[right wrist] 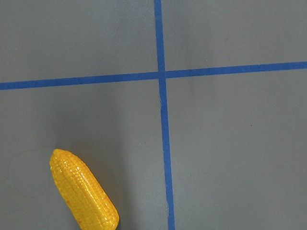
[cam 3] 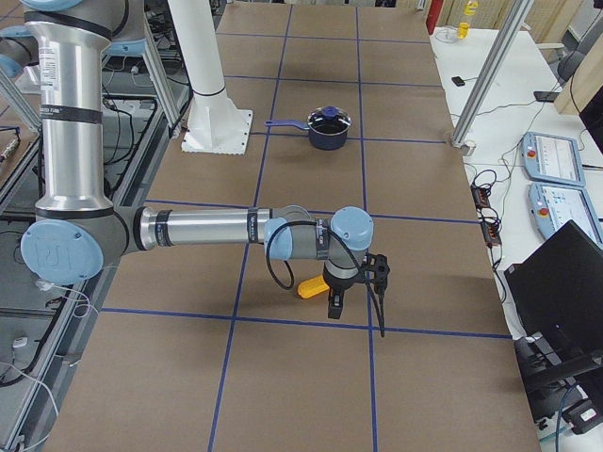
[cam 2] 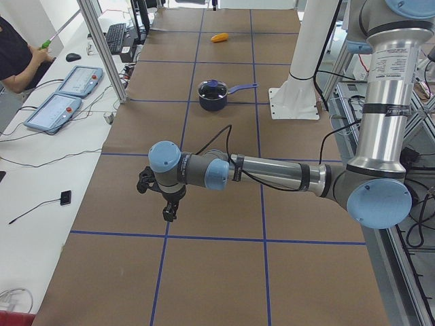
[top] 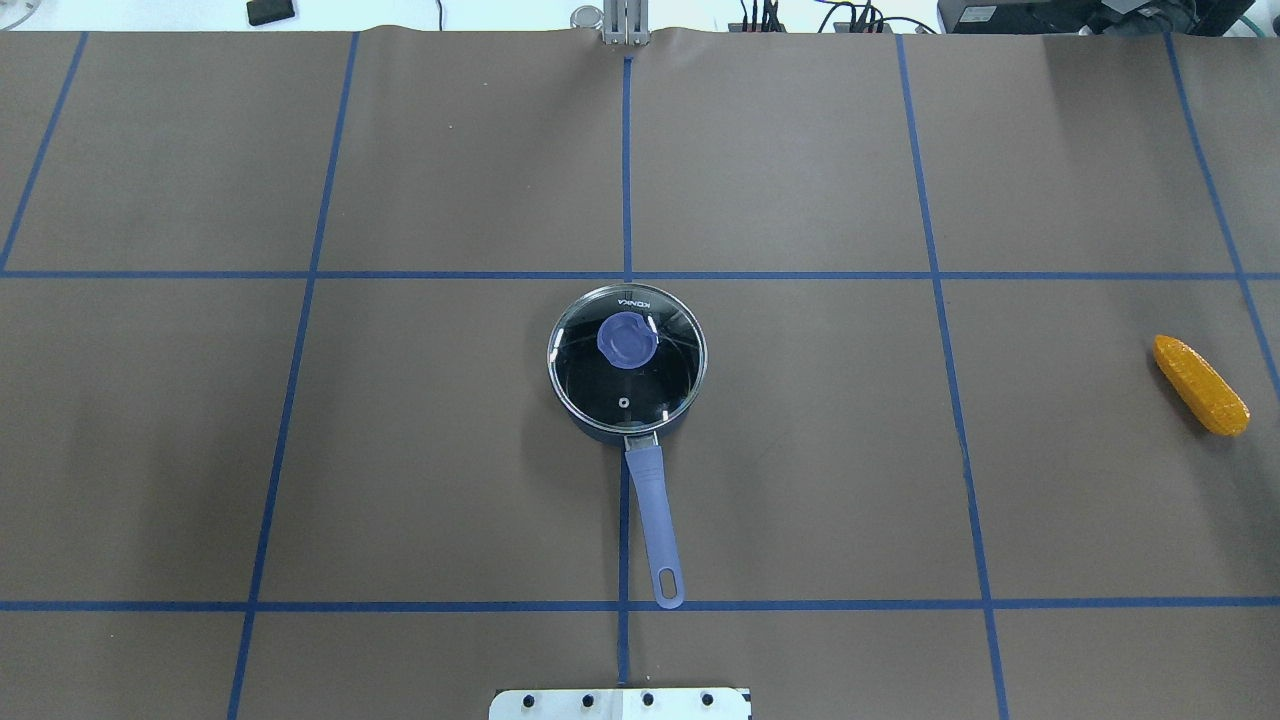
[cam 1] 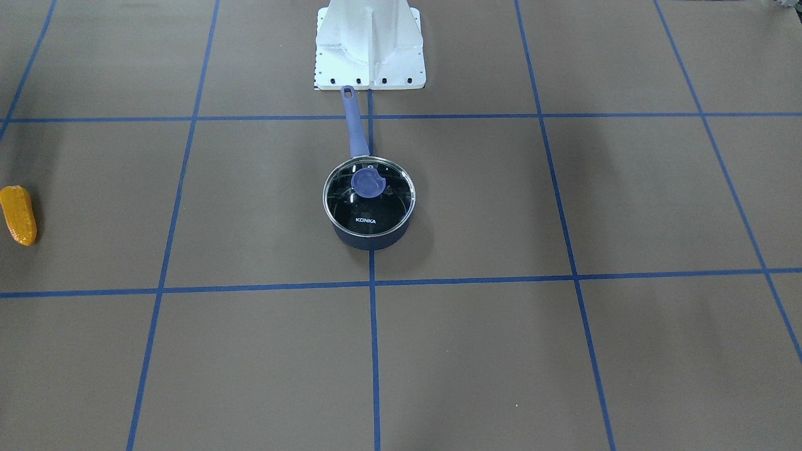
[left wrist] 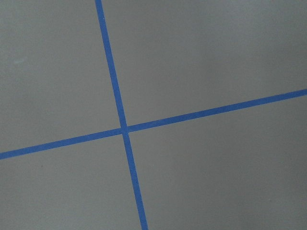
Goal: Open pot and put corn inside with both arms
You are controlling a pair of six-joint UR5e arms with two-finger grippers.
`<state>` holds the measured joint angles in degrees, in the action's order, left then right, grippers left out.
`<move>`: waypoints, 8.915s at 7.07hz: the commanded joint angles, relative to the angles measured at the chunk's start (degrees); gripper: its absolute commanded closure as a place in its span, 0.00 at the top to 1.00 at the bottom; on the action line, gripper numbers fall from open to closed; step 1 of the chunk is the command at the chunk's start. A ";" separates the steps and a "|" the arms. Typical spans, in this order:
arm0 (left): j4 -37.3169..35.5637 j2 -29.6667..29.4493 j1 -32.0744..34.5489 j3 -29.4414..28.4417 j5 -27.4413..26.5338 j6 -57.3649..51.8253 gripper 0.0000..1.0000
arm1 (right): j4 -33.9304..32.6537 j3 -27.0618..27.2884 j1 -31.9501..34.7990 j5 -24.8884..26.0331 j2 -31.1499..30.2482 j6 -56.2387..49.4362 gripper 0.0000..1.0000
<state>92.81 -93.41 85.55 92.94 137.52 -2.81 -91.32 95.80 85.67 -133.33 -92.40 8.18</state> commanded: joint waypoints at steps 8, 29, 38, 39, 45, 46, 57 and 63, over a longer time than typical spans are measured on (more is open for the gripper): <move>-1.23 -12.21 -9.87 4.44 -0.94 18.25 1.00 | 3.87 3.77 -5.85 0.62 4.07 1.67 1.00; -14.52 -50.91 -49.78 -3.90 -24.40 67.77 1.00 | 17.15 6.07 -22.21 5.45 -7.01 0.97 0.96; -8.26 -51.26 -53.65 -8.21 -24.14 67.76 0.91 | 17.15 5.45 -22.30 5.54 -7.01 0.09 0.96; -7.91 -51.17 -53.65 -8.30 -24.05 67.94 0.85 | 17.15 5.36 -22.30 5.54 -6.92 0.09 0.96; -8.09 -51.43 -53.56 -7.51 -23.87 68.03 0.56 | 17.15 5.27 -22.30 5.54 -6.75 -0.09 0.96; -8.43 -51.35 -53.13 -6.29 -23.79 67.94 0.56 | 17.15 4.75 -22.30 5.54 -6.83 -2.53 0.96; -15.47 -37.73 -37.12 8.49 -13.94 48.95 0.56 | 17.76 -4.04 -24.93 6.68 -3.14 -5.01 0.79; -15.56 -37.02 -36.51 8.40 -14.03 48.51 0.56 | 17.15 -2.90 -25.81 8.71 -1.74 -5.01 0.27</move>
<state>77.25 -130.53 48.98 101.38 123.52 45.77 -74.09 92.64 59.86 -124.30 -94.48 3.12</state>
